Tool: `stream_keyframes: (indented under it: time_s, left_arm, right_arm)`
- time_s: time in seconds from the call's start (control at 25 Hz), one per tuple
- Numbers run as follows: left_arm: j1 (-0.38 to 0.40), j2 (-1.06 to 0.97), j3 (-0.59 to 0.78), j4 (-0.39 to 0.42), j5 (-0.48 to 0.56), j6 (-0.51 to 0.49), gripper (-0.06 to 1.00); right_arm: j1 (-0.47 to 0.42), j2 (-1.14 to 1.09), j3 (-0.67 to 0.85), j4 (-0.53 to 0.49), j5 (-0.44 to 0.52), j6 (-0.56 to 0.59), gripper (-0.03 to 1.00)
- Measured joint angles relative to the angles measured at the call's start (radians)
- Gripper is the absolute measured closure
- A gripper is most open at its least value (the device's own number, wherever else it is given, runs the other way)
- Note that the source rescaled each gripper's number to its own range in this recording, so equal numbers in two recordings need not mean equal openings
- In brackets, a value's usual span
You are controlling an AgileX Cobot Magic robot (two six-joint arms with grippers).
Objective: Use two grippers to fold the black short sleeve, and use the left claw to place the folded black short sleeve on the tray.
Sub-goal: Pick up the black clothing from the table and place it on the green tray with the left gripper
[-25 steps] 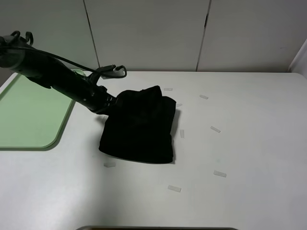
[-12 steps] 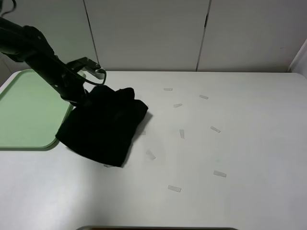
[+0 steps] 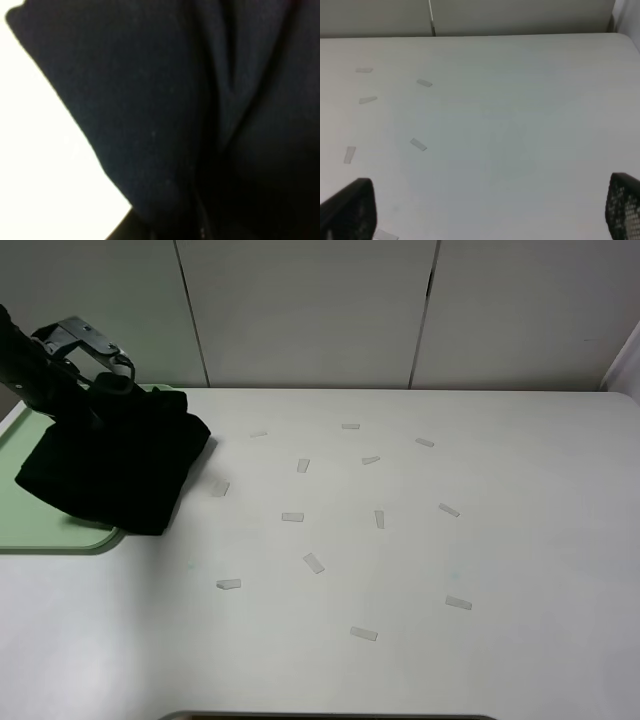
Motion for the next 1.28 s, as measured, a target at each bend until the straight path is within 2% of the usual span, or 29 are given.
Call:
stream_keyframes:
  time_s: [0.16, 0.44, 0.68, 1.28]
  left_arm:
    - [0.038, 0.001, 0.000, 0.025, -0.086, 0.000, 0.86]
    - [0.104, 0.018, 0.004, 0.097, -0.099, 0.000, 0.86]
    - [0.149, 0.020, 0.035, 0.099, -0.120, 0.000, 0.86]
    - [0.166, 0.009, 0.072, 0.100, -0.196, 0.000, 0.85]
  right_arm:
    - [0.000, 0.000, 0.000, 0.000, 0.000, 0.000, -0.03]
    - [0.000, 0.000, 0.000, 0.000, 0.000, 0.000, -0.03]
    - [0.000, 0.000, 0.000, 0.000, 0.000, 0.000, -0.03]
    - [0.000, 0.000, 0.000, 0.000, 0.000, 0.000, -0.03]
